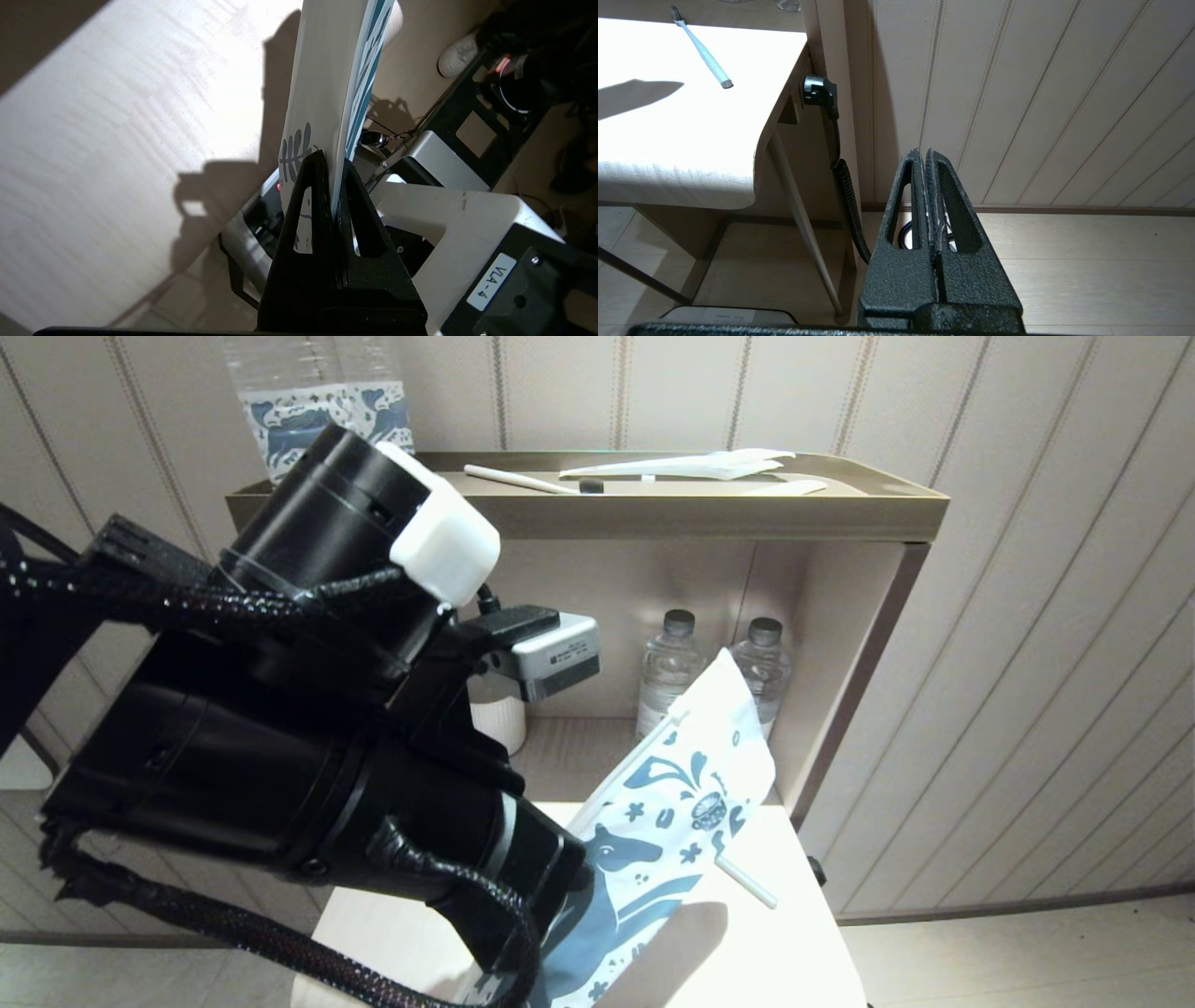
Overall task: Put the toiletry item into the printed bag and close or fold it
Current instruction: Hand it to the other hand
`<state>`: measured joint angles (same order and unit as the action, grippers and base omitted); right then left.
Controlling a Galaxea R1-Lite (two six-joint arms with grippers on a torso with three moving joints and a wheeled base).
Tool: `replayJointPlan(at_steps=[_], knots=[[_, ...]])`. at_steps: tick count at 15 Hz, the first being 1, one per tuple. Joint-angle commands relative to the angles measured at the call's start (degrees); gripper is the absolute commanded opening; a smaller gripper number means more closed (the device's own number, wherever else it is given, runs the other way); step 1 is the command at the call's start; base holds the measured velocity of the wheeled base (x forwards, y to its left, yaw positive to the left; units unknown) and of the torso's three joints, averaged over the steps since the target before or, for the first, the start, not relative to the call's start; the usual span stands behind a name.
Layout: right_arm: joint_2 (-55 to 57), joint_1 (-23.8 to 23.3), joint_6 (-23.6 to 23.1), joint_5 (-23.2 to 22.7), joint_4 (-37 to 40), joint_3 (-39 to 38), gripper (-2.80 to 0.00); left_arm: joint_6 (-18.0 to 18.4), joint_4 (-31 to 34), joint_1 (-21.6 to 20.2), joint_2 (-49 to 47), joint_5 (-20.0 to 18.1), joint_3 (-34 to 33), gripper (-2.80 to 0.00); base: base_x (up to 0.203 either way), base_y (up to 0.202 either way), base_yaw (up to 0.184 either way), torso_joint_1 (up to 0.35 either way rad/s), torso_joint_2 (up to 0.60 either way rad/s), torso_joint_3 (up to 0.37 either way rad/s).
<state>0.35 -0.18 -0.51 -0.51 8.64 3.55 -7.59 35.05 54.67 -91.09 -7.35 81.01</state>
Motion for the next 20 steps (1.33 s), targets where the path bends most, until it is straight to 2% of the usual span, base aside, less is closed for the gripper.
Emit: replayJointPlan(at_steps=[1, 3, 5, 8, 10, 13, 15, 16, 18, 20], knots=[[0.0, 0.01, -0.02, -0.02, 0.06, 0.06, -2.8, 3.55, -6.21, -0.01, 2.77, -1.31, -6.04, -2.8, 0.0, 0.0, 0.0, 0.0, 0.0, 0.0], [0.0, 0.01, -0.02, -0.03, 0.04, 0.06, -2.8, 6.57, -10.34, -0.01, 3.87, -3.14, -9.89, -2.8, 0.0, 0.0, 0.0, 0.0, 0.0, 0.0], [0.0, 0.01, -0.05, -0.68, -0.47, 1.68, -2.8, 7.07, -11.67, -0.01, 4.13, -3.51, -11.67, -2.8, 0.0, 0.0, 0.0, 0.0, 0.0, 0.0], [0.49, 0.04, 0.8, -5.13, 4.34, 16.35, -2.8, 8.24, -16.6, -0.01, 4.34, -4.32, -14.09, -2.8, 0.0, 0.0, 0.0, 0.0, 0.0, 0.0], [5.99, 0.05, 1.19, -9.58, 8.63, 25.86, -2.8, 14.79, -16.81, -0.15, 4.39, -4.65, -15.22, -2.8, 0.0, 0.0, 0.0, 0.0, 0.0, 0.0], [20.41, 2.45, 1.61, -13.91, 10.85, 34.25, -2.8, 24.23, -15.95, -0.61, 3.64, -7.0, -15.2, -2.8, 0.0, 0.0, 0.0, 0.0, 0.0, 0.0], [31.11, 6.66, 2.68, -14.85, 11.38, 39.4, -2.8, 31.32, -10.75, -2.43, 3.23, -7.15, -13.28, -2.8, 0.0, 0.0, 0.0, 0.0, 0.0, 0.0], [35.9, 8.99, 3.09, -15.15, 11.54, 41.8, -2.8, 33.55, -6.43, -3.3, 2.96, -7.16, -11.19, -2.8, 0.0, 0.0, 0.0, 0.0, 0.0, 0.0], [46.07, 14.76, 3.6, -15.6, 12.01, 46.84, -2.8, 35.31, 1.33, -4.48, 2.21, -7.13, -5.09, -2.8, 0.0, 0.0, 0.0, 0.0, 0.0, 0.0], [55.63, 20.3, 3.77, -16.75, 13.63, 52.12, -2.8, 36.54, 6.41, -5.71, 0.2, -8.02, 1.5, -2.8, 0.0, 0.0, 0.0, 0.0, 0.0, 0.0]])
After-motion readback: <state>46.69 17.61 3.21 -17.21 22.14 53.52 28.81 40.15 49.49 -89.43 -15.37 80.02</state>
